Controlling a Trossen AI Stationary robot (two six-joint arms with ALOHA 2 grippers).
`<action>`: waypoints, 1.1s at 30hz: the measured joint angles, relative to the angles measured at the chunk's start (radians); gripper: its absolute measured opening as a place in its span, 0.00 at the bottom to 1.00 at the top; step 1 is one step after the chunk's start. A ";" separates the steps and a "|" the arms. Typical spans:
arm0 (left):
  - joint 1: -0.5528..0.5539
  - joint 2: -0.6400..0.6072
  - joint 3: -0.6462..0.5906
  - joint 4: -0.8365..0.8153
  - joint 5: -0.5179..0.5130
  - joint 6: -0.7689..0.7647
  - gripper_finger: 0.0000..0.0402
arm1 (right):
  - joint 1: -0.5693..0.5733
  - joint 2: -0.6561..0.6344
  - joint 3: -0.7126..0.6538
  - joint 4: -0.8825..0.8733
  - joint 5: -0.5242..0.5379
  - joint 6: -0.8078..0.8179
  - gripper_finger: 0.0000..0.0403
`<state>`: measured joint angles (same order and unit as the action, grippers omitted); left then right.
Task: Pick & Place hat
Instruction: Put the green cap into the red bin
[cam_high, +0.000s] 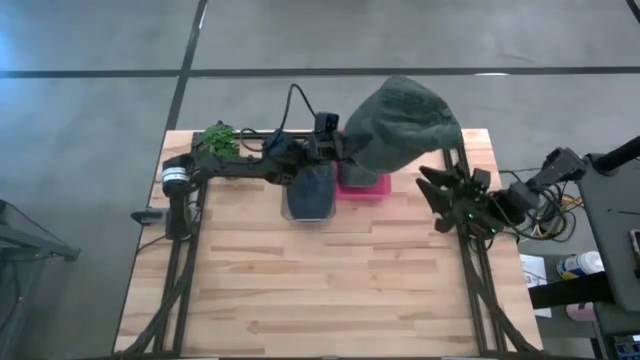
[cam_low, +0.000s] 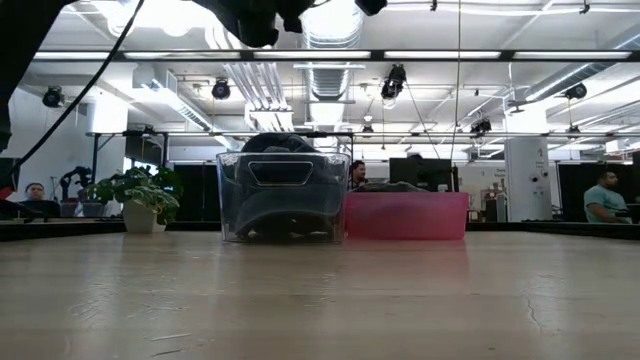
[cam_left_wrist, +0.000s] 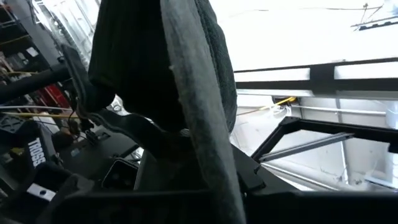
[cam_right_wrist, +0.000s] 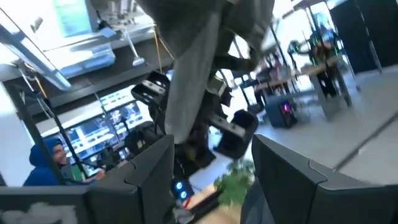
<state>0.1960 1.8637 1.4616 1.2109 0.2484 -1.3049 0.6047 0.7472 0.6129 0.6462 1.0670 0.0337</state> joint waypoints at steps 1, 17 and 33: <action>0.007 0.000 0.000 0.002 0.006 -0.013 0.02 | -0.031 0.002 0.004 0.000 -0.039 -0.009 0.52; 0.029 0.002 0.008 0.000 0.090 -0.085 0.02 | -0.320 0.082 0.011 -0.006 -0.489 0.155 0.47; -0.004 0.002 0.006 -0.115 0.131 0.113 0.02 | -0.339 0.122 0.051 -0.070 -0.571 0.239 0.26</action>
<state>0.1917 1.8660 1.4673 1.0962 0.3798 -1.1923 0.2653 0.8691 0.6641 0.5759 0.4965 0.2727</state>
